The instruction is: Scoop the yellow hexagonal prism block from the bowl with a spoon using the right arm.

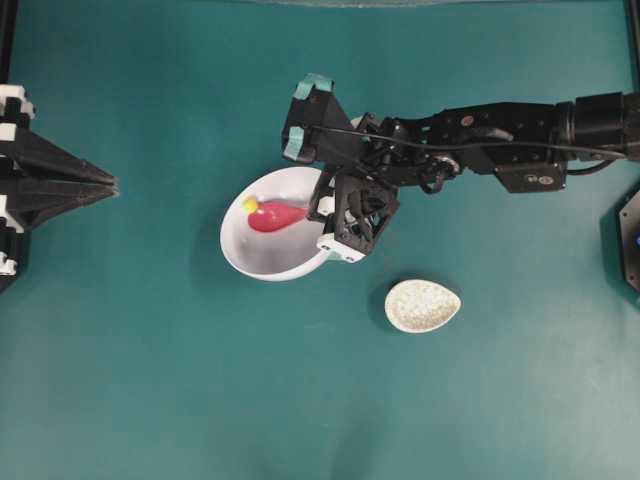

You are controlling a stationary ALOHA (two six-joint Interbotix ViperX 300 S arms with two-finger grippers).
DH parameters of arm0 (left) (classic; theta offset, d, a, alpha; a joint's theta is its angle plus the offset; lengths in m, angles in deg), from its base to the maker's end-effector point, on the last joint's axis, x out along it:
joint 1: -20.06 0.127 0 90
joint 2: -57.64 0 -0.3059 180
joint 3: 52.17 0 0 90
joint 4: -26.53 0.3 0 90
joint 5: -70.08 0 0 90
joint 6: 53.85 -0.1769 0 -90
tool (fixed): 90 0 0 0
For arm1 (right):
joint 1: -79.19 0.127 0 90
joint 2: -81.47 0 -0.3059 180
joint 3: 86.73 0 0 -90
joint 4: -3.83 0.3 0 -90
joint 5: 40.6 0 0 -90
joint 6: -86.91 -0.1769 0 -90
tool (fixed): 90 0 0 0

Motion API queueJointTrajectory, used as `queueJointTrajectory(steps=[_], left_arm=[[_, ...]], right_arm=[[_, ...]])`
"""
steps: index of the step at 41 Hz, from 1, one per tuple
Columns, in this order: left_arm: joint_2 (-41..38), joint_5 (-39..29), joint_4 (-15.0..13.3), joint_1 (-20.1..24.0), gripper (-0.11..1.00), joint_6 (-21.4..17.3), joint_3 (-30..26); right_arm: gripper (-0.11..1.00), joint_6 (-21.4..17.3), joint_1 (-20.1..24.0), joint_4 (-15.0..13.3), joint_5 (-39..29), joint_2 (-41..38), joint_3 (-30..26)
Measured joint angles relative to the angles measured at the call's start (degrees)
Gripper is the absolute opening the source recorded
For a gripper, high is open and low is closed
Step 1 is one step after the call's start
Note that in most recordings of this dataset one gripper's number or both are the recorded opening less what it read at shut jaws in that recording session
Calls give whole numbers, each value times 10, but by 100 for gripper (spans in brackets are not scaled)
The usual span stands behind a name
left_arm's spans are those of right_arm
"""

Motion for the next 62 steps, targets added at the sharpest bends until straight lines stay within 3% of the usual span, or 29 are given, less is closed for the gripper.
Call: queueJointTrajectory(steps=[23,62], left_arm=[[0,-4,-1,0,14,0,0],[0,-7,0,0,14,0,0]], right_arm=[[24,-1,12,-1,67,8,31],[24,-4,15,-17,68,54,61]])
